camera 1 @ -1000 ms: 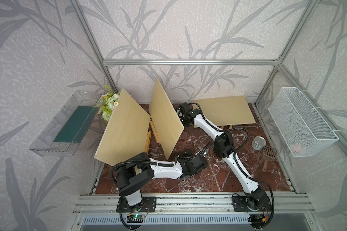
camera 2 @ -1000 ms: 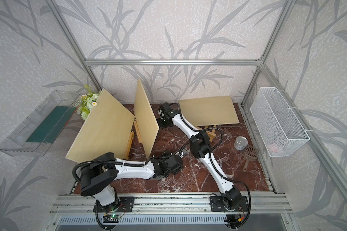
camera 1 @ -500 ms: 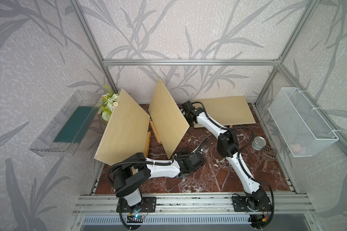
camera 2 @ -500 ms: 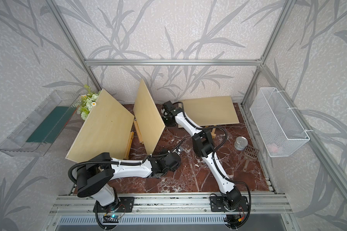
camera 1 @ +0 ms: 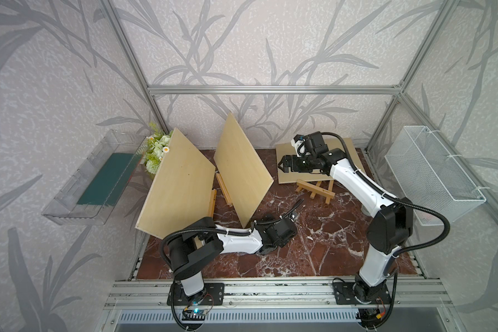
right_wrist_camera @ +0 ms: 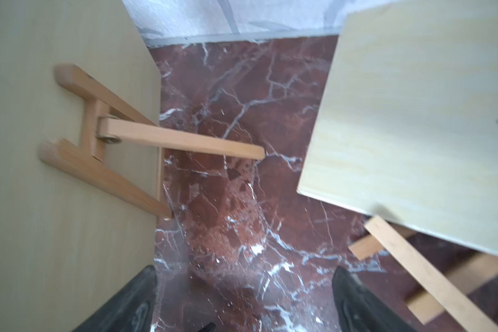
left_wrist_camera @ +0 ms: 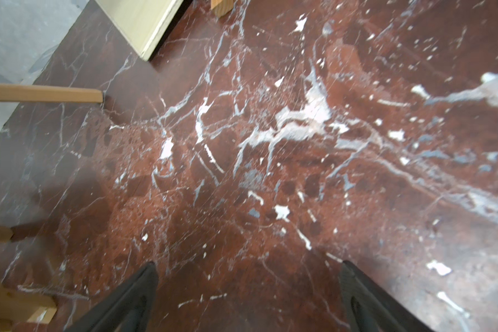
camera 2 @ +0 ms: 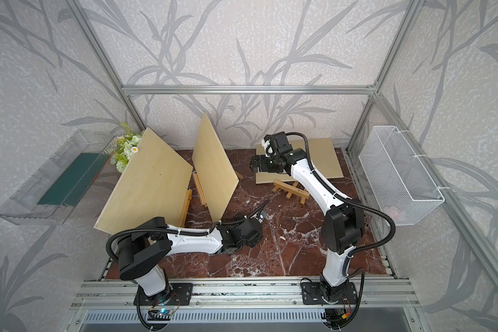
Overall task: Assemble the easel
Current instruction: Adjust the easel at the center of the board.
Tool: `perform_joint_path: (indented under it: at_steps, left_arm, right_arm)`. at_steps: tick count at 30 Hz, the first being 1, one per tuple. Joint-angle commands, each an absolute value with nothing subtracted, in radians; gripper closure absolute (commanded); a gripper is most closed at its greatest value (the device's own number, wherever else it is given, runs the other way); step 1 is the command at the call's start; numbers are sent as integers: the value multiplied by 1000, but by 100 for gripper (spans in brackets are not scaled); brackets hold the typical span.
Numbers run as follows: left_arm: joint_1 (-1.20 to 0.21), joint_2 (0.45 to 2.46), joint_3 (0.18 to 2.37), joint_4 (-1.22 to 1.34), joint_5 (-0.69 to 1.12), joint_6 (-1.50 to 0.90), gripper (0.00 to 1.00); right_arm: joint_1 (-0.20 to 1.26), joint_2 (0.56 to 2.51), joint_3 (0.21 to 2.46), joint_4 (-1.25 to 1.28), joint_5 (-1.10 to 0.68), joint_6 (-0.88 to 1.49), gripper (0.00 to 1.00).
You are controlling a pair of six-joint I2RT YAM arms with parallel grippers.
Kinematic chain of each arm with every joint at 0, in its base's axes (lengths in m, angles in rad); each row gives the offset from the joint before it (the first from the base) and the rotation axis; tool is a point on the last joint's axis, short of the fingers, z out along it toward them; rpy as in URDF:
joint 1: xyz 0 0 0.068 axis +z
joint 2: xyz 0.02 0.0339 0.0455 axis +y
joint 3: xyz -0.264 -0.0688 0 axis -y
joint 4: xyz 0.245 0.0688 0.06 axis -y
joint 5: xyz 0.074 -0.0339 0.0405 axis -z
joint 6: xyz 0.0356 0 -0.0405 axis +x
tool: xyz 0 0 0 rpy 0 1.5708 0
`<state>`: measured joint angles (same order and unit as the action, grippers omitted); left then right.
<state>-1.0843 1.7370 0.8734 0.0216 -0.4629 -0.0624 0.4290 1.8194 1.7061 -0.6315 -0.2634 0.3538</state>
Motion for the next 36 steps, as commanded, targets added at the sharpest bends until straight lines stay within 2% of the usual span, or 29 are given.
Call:
perform_joint_path:
  at_steps: [1,7,11,19,23,28,36]
  left_arm:
    - [-1078,1776,947,47,-428,-18,1]
    - [-1070,1859,1104,-33,-413,8,1]
    - [-1044,1874,1182,-68,-346,-42,1]
    - [-1034,1871,1224,-113,-351,-144,1]
    - [-1034,1858,1204,-94,-358,-163,1]
    - [-1034,1845,1166,-40,-365,-154,1]
    - [-1019,1861,1173,-54,-371,-170,1]
  right_arm:
    - [361,1764,1611,-679,-234,371,6]
    - [164,1682,1456,-724,-225,422,6]
    - [60,1701,1416,-724,-183,422,7]
    - [-16,1944,1512,-725,-160,427,7]
    - [-14,2024,1506,-704,-149,456,7]
    - [33,1964,1339,-643,-134,509,7]
    - [311,1789,1040,-560,-113,664,7]
